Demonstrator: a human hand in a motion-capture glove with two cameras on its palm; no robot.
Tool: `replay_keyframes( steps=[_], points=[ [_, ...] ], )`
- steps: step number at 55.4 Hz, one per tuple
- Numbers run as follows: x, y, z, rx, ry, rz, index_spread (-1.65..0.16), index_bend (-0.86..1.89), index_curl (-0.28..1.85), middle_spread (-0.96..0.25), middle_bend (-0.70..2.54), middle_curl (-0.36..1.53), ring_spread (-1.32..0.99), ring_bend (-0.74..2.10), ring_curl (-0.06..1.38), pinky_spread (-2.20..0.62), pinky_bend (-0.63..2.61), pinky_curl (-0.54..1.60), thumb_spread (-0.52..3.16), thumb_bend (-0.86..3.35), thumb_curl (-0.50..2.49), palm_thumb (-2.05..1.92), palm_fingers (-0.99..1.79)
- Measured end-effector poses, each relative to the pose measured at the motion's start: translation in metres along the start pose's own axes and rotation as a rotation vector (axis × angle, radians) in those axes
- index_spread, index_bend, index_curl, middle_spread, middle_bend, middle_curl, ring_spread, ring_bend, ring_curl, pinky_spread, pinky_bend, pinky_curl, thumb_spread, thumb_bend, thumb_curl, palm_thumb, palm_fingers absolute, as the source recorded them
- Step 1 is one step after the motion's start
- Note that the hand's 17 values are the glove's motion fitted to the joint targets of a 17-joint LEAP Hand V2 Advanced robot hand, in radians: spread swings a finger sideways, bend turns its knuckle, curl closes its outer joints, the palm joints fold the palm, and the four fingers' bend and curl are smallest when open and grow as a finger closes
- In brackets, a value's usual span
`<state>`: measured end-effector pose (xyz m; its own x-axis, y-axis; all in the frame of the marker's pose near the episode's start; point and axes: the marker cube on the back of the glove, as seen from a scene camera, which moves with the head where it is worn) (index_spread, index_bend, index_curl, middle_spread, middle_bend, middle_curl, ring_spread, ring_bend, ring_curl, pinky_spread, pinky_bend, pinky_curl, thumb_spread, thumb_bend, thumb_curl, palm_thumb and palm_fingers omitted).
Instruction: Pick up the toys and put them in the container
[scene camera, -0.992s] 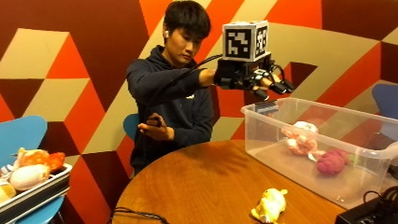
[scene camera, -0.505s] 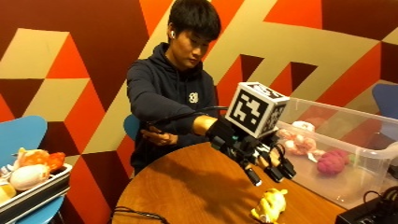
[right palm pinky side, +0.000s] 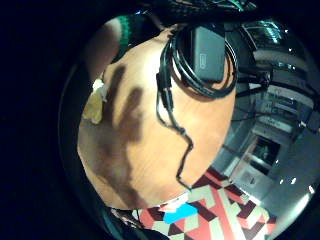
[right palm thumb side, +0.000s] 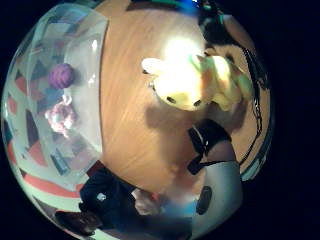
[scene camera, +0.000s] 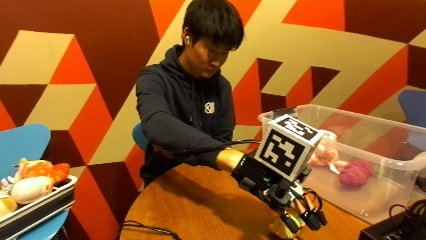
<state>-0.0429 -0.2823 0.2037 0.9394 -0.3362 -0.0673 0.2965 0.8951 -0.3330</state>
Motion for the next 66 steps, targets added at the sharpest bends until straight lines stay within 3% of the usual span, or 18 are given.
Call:
replay_keyframes(
  steps=[14, 22, 36, 45, 58, 66],
  points=[
    [-0.004, 0.015, -0.015, 0.119, -0.004, 0.0, -0.33, 1.02, 0.65, -0.11, 0.32, 0.32, -0.05, 0.16, 0.08, 0.02, 0.46, 0.27, 1.37, 0.12, 0.43, 0.71, 0.27],
    [-0.005, 0.026, -0.027, 0.123, -0.001, 0.002, -0.29, 1.08, 0.68, -0.16, 0.36, 0.35, -0.1, 0.18, 0.09, 0.01, 0.43, 0.28, 1.43, 0.14, 0.42, 0.74, 0.31],
    [-0.005, 0.025, -0.03, 0.019, 0.008, 0.014, -0.28, 0.2, 0.45, -0.09, 0.24, 0.35, -0.06, 0.29, 0.16, 0.02, 0.76, 0.38, 1.32, 0.02, 0.38, 0.61, -0.16],
    [-0.001, 0.002, -0.007, -0.028, 0.044, 0.041, -0.28, 0.12, 0.36, -0.05, 0.15, 0.32, -0.03, 0.2, 0.16, 0.02, 0.76, 0.38, 1.26, -0.01, 0.37, 0.58, -0.17],
    [0.005, -0.021, 0.025, -0.123, 0.037, 0.017, -0.3, 0.27, 0.39, -0.04, 0.14, 0.29, -0.02, 0.14, 0.15, 0.02, 0.7, 0.36, 1.24, 0.0, 0.37, 0.6, -0.09],
    [0.0, -0.025, 0.036, -0.099, -0.025, 0.001, -0.33, 0.83, 0.53, -0.09, 0.24, 0.32, -0.02, 0.06, 0.09, 0.02, 0.51, 0.3, 1.3, 0.07, 0.39, 0.73, 0.18]
  ],
)
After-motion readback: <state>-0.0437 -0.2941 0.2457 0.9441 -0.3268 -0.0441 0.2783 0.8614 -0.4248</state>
